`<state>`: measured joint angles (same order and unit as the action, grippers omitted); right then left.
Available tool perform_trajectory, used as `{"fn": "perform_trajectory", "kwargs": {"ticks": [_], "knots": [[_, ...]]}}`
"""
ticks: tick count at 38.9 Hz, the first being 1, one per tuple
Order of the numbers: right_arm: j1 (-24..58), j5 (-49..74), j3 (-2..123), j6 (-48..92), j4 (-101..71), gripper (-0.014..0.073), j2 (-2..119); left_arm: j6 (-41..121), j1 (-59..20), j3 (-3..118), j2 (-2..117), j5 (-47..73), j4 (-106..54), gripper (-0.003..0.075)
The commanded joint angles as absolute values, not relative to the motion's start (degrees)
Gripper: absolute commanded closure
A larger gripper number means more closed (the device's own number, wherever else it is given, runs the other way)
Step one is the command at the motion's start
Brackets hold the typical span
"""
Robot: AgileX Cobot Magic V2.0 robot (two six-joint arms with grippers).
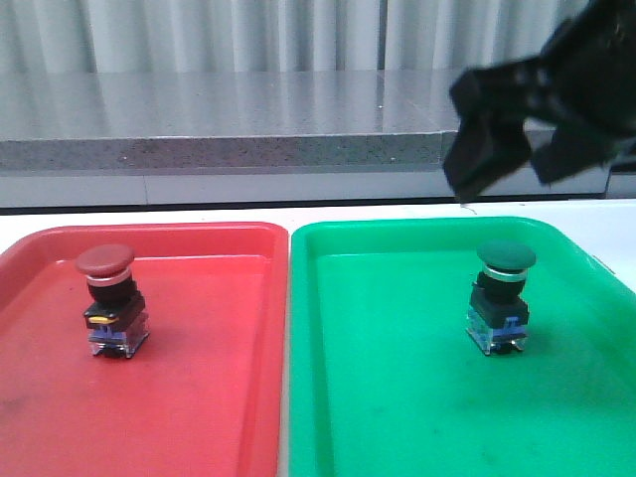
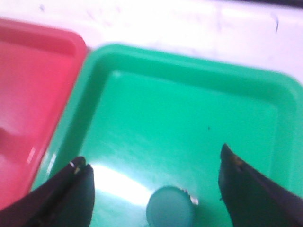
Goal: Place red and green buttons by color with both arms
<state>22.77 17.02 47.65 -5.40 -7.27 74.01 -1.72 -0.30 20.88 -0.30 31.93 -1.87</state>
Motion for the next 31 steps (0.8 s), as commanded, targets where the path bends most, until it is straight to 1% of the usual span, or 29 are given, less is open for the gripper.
{"fn": "perform_trajectory", "kwargs": {"ticks": [1, 5, 8, 11, 14, 21, 31], "knots": [[21.16, 17.49, 53.0, -5.04, -7.03, 0.0113, 68.14, -1.98, -0.22, 22.3, -1.02, 27.28, -2.4, 0.074], [18.75, 20.3, 55.79, -5.04, -5.81, 0.0298, 64.43, -1.98, -0.22, 22.3, -1.02, 27.28, -2.4, 0.074], [16.41, 21.2, 55.95, -5.04, -3.9, 0.0468, 61.52, -1.98, -0.22, 22.3, -1.02, 27.28, -2.4, 0.074], [14.62, 20.98, 54.63, -5.04, -2.77, 0.0585, 58.1, -1.98, -0.22, 22.3, -1.02, 27.28, -2.4, 0.074], [12.62, 20.2, 52.29, -5.04, -1.85, 0.0662, 54.18, -1.98, -0.22, 22.3, -1.02, 27.28, -2.4, 0.074], [10.48, 19.96, 43.9, -5.04, -0.93, 0.0662, 42.95, -1.98, -0.22, 22.3, -1.02, 27.28, -2.4, 0.074], [10.48, 14.21, 27.6, -5.04, -0.82, 0.0662, 24.02, -1.98, -0.22, 22.3, -1.02, 27.28, -2.4, 0.074]]}}
